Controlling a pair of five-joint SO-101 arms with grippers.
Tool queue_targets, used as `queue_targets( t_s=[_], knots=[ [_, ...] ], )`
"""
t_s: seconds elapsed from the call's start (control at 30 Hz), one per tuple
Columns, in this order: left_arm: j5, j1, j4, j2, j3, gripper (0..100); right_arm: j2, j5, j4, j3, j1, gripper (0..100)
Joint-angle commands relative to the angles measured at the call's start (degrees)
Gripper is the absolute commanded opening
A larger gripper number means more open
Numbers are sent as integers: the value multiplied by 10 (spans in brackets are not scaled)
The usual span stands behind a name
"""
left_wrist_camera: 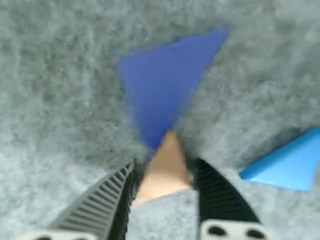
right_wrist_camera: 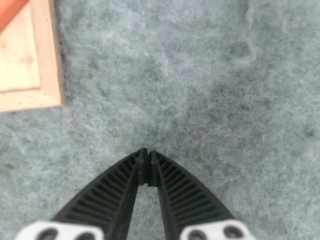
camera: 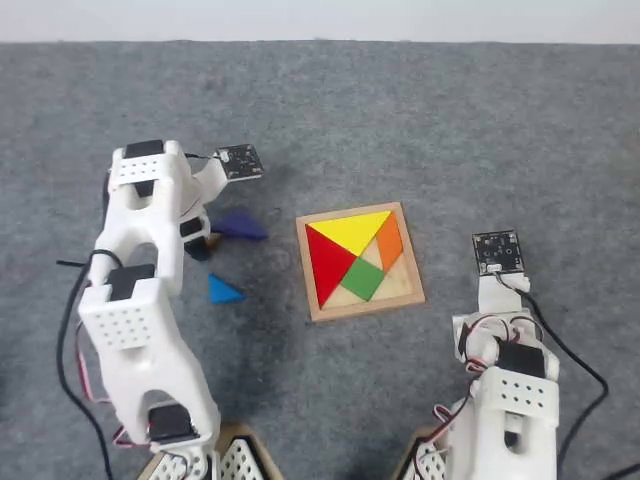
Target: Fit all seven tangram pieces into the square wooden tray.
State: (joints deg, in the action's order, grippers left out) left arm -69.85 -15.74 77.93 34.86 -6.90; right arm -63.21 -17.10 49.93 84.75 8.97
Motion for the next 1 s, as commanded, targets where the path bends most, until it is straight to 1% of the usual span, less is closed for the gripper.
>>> queue_targets(
  t_s=[0.0, 0.07, 0.2, 0.3, 0.53, 0.67, 0.9, 0.97],
  knots=[
    [8, 2, -15, -2, -13, 92, -7, -4, -11, -5, 5, 10],
    [25, 2, -4, -5, -21, 88, -7, -4, -11, -5, 5, 10],
    [58, 15, 76, -40, -52, 87, -7, -4, -11, -5, 5, 10],
    [92, 40, 127, -79, -58, 87, -8, -4, -11, -5, 5, 10],
    [229, 124, 207, -153, -58, 87, -11, -4, -11, -5, 6, 10],
    [259, 191, 208, -179, -60, 87, -12, -6, -11, -8, 22, 10],
    [360, 367, 171, -193, -61, 87, -7, -6, -10, -25, 59, 10],
    [406, 404, 153, -192, -61, 87, -7, -4, -10, -25, 60, 10]
  ],
)
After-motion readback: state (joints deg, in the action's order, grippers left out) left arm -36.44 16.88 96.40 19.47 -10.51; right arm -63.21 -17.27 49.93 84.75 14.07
